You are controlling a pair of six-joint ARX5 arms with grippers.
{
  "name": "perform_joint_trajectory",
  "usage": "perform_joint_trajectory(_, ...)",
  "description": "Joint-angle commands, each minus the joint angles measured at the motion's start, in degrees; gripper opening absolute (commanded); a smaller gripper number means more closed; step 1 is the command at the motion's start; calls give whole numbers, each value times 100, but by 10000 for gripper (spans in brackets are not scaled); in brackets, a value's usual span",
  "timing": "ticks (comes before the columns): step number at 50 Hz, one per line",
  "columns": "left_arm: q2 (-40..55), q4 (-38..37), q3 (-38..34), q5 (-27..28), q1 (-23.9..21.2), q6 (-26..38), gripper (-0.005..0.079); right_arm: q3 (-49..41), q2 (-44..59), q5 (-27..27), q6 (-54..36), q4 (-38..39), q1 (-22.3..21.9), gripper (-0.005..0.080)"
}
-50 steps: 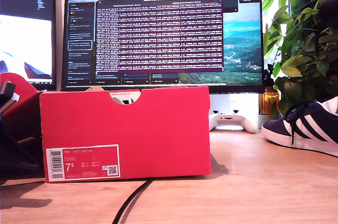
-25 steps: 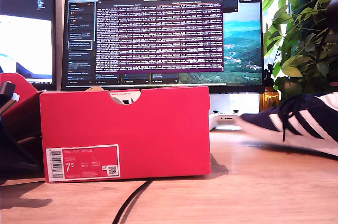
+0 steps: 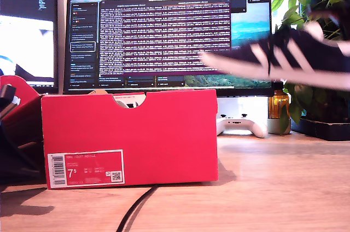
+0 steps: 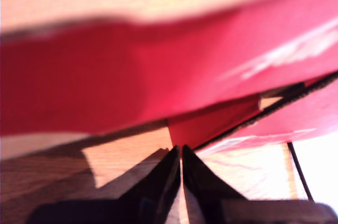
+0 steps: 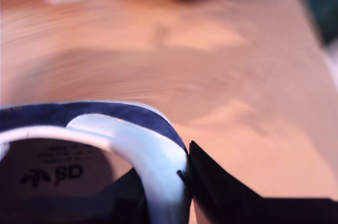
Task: Pack the blue shoes by picking the first shoe and placing it inside the red shoebox, left side, then picking and rotating the second shoe and placing it in the shoebox
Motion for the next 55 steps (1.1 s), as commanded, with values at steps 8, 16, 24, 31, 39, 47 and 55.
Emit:
perform_joint_trajectory(8, 33, 42, 50, 4, -37, 44, -20, 597, -59, -1558, -1080, 584, 170, -10)
perform_joint_trajectory(16, 33, 42, 50, 7, -37, 42, -20, 750, -57, -2028, -1803, 1429, 595, -10)
perform_joint_trajectory(24, 33, 44, 50, 7, -37, 42, -20, 750, -55, -2033, -2920, 2382, 1078, -10)
perform_joint_trajectory(31, 33, 42, 50, 7, -37, 44, -20, 750, -46, -1926, -3353, 3298, 1458, -10)
perform_joint_trajectory(39, 33, 44, 50, 4, -37, 42, -20, 750, -26, -1762, -3751, 4006, 1814, -10)
perform_joint_trajectory(47, 33, 52, 52, 7, -37, 42, -20, 750, 129, -1711, -4081, 4216, 2013, -10)
perform_joint_trajectory(55, 28, 389, 63, -79, -37, 44, -20, 750, 442, -1508, -4282, 4214, 2087, -10)
